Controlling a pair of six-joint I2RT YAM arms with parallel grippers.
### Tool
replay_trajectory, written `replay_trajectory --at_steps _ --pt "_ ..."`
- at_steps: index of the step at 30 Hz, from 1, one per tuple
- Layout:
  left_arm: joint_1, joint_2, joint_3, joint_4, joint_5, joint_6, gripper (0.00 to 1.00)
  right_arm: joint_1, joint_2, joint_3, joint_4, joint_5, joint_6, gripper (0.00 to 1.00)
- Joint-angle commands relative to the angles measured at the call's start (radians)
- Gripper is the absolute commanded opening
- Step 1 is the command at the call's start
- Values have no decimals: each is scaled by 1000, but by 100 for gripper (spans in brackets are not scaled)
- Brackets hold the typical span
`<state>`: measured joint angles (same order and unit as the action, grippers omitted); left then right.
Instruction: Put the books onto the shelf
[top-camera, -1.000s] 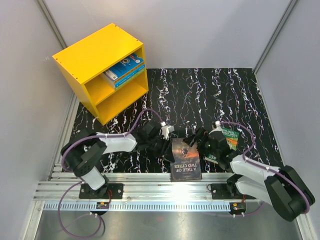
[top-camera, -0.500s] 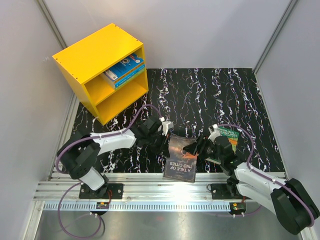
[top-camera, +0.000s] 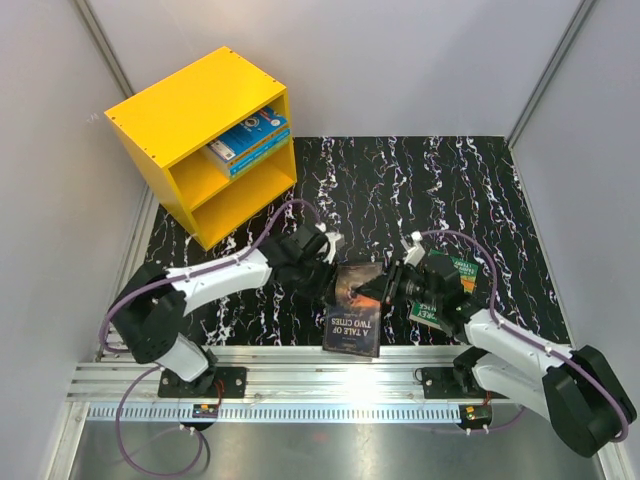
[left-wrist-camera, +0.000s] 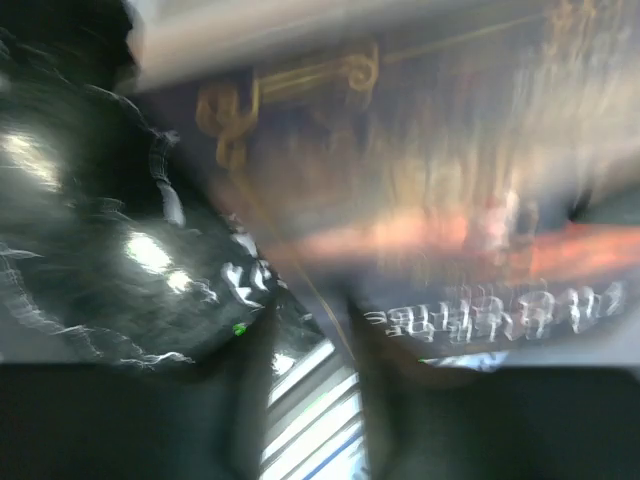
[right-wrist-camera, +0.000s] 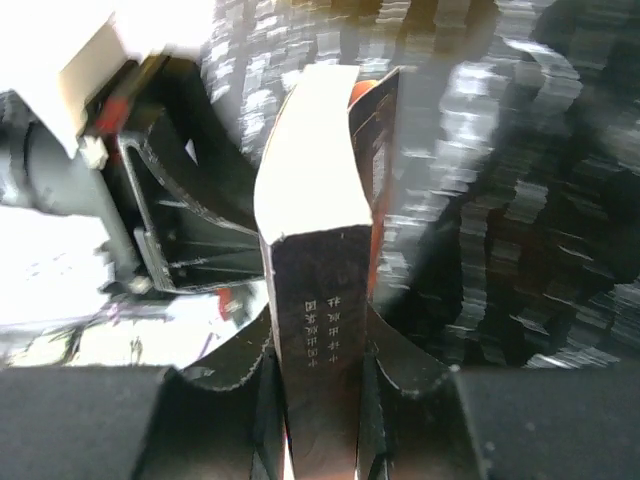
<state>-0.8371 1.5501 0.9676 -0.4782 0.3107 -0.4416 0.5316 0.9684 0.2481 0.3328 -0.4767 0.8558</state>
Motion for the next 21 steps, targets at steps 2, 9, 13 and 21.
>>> replay_trajectory --at_steps 2,9,13,21 --pt "4 -201 157 -48 -340 1 79 56 55 173 58 -136 51 0" --pt "10 -573 322 -367 -643 43 99 53 496 488 320 -112 231 0" --pt "12 -654 385 -586 -769 24 99 53 955 695 706 -186 568 0" --pt "13 -872 365 -779 -840 -34 99 51 1431 1255 936 -163 858 0"
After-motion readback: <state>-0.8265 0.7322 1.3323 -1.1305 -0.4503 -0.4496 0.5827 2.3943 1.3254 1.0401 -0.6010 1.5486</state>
